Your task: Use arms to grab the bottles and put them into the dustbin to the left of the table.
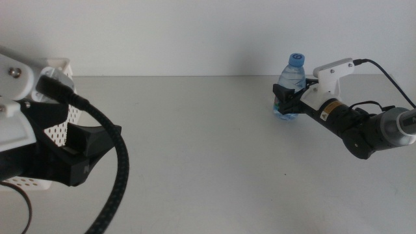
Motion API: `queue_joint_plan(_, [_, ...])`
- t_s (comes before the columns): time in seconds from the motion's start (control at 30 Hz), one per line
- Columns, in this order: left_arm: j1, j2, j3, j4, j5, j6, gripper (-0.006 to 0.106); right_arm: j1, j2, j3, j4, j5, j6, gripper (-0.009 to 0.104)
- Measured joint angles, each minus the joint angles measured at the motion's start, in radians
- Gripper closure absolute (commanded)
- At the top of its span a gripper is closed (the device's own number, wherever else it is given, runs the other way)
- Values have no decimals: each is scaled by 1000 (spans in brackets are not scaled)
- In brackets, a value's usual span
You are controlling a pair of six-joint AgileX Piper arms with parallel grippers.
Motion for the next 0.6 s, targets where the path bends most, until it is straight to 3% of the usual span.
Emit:
queue_joint_plan(0.33, [0, 1, 0, 0, 0, 0, 7, 267, -62, -109, -153, 52, 165, 96])
queue_joint_plan(0.6, [0, 1, 0, 0, 0, 0, 7, 444, 20, -272, -165, 153, 187, 96])
